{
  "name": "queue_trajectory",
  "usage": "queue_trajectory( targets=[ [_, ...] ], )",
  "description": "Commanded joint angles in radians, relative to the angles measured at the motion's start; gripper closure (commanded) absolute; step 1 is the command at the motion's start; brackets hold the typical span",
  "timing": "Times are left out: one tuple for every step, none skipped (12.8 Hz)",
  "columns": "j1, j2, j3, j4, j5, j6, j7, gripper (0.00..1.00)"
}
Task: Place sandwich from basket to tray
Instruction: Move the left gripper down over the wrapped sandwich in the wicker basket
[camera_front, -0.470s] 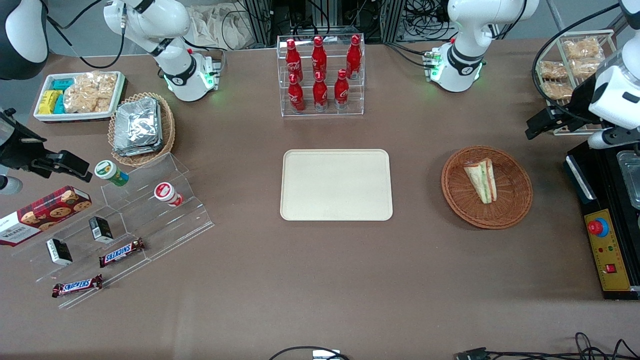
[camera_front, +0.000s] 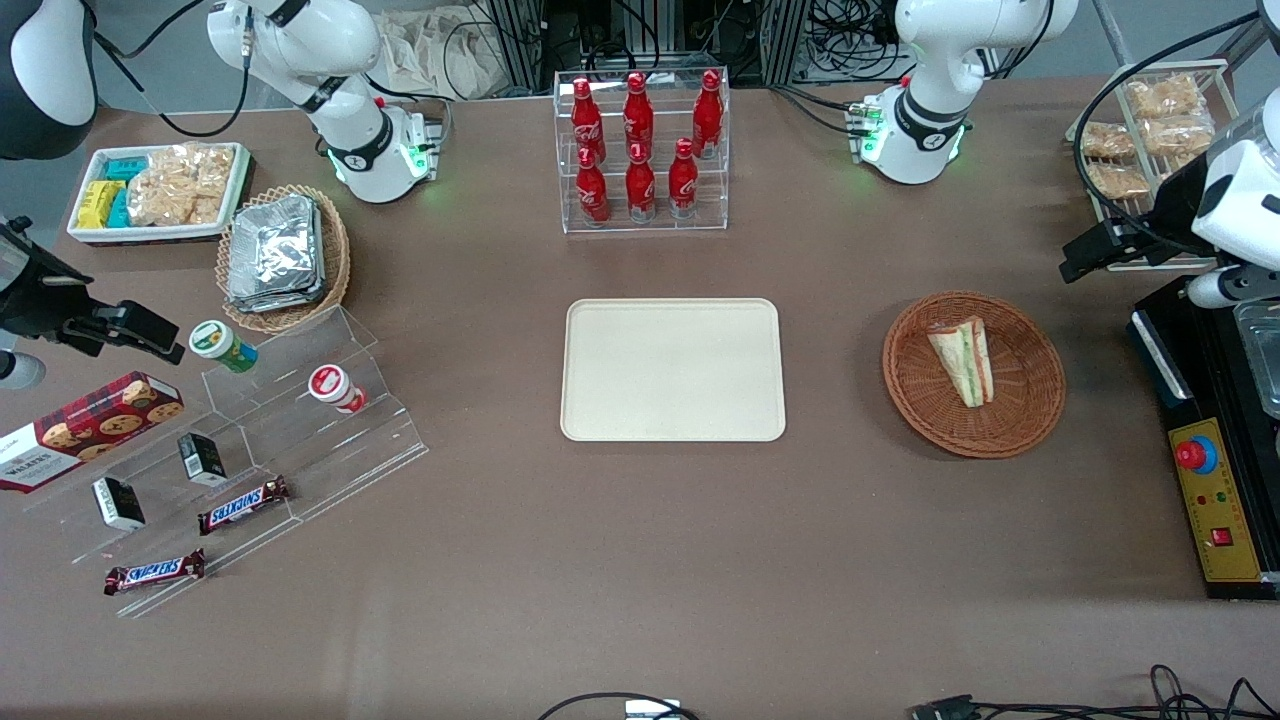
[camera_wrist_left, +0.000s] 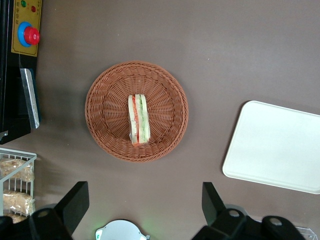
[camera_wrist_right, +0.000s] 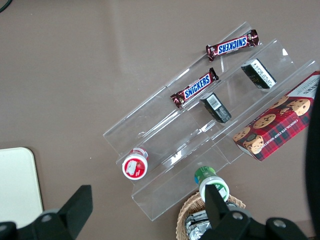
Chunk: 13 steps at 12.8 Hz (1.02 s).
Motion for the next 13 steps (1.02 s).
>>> queue_trajectory(
  targets=[
    [-0.005,0.012,0.006,0.007,0.025,-0.034,-0.003,0.00],
    [0.006,0.019,0.007,-0.011,0.025,-0.030,-0.001,0.00],
    [0.009,0.021,0.007,-0.049,0.025,-0.007,-0.001,0.00],
    [0.009,0.019,0.007,-0.081,0.026,0.016,-0.001,0.00],
    [0.011,0.016,0.009,-0.126,0.025,0.041,-0.006,0.00],
    [0.011,0.012,0.010,-0.184,0.025,0.080,-0.007,0.00],
    [0.011,0.002,0.013,-0.253,0.025,0.129,-0.010,0.00],
    [0.012,-0.011,0.013,-0.333,0.026,0.203,-0.010,0.00],
    [0.026,-0.025,0.013,-0.421,0.026,0.289,-0.010,0.00],
    [0.028,-0.034,0.013,-0.501,0.026,0.373,-0.012,0.00],
    [0.029,-0.042,0.013,-0.580,0.025,0.457,-0.013,0.00],
    [0.029,-0.041,0.013,-0.637,0.025,0.536,-0.023,0.00],
    [0.029,-0.030,0.012,-0.675,0.025,0.594,-0.044,0.00]
  ],
)
